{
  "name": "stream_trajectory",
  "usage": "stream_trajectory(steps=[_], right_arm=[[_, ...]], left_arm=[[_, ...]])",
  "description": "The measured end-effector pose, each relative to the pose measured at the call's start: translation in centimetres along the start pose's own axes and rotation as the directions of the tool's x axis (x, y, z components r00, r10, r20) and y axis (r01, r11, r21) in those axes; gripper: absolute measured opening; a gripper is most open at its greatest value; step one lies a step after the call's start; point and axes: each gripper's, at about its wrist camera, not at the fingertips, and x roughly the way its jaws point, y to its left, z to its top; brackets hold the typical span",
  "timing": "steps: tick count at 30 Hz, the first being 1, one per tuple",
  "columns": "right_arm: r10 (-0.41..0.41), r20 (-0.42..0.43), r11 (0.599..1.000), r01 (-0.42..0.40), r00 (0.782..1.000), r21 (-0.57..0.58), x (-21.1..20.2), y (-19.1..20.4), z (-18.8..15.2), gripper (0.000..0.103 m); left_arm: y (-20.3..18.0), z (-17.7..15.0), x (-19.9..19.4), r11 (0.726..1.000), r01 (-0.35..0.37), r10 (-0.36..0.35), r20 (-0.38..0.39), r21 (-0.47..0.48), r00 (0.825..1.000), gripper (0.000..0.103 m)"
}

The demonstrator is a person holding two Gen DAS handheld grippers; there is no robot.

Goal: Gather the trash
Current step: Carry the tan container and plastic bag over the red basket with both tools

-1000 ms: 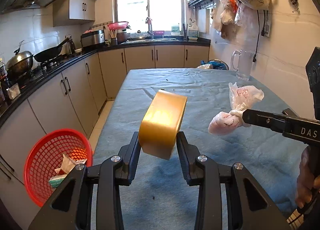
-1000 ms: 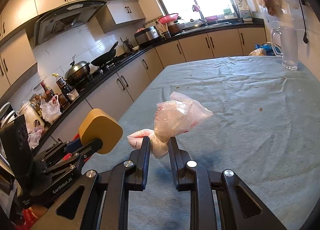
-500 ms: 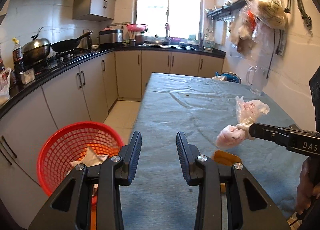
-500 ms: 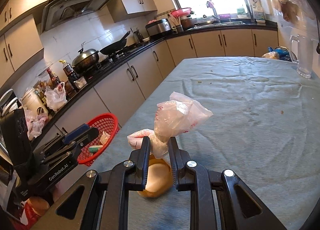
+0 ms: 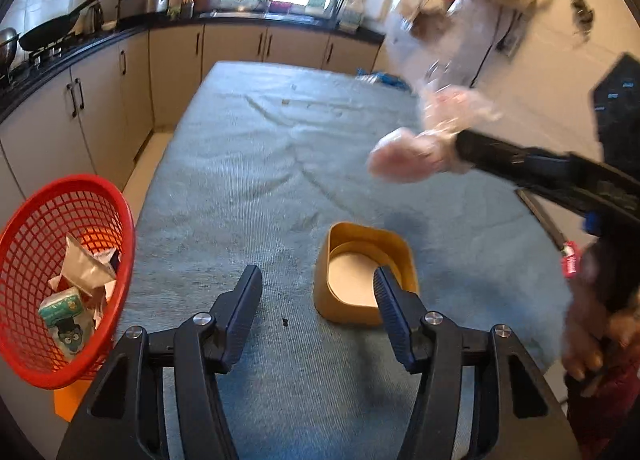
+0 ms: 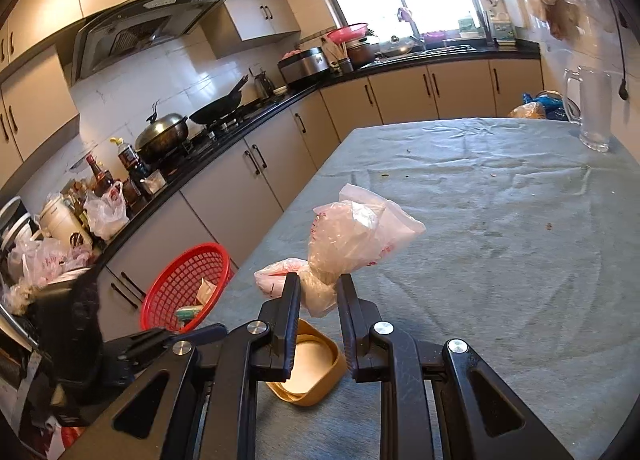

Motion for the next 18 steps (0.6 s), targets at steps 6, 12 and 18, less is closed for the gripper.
stream_trajectory(steps=[6, 12, 18], right_arm=[[0.016, 0.006, 1.0, -0.016, 1.0, 0.022, -0.4, -1.2, -0.2, 0.021], [0.03, 0.003, 0.999, -0.031, 1.0, 0.028, -0.4, -1.6, -0.2, 0.021], [0.041, -0.003, 0.999, -0.041, 0.999, 0.015, 0.4, -0.6, 0.2, 0.021]], left_arm=[[-1.0, 0.7, 3.2, 0.999, -0.035, 0.035, -0.095, 0.008, 0.995, 0.013], [-1.6, 0.7, 2.4, 0.998, -0.056, 0.056, -0.047, 0.013, 0.997, 0.006], [0.6, 1.3, -1.2, 0.994, -0.11, 0.111, 0.035, -0.015, 0.993, 0.006]])
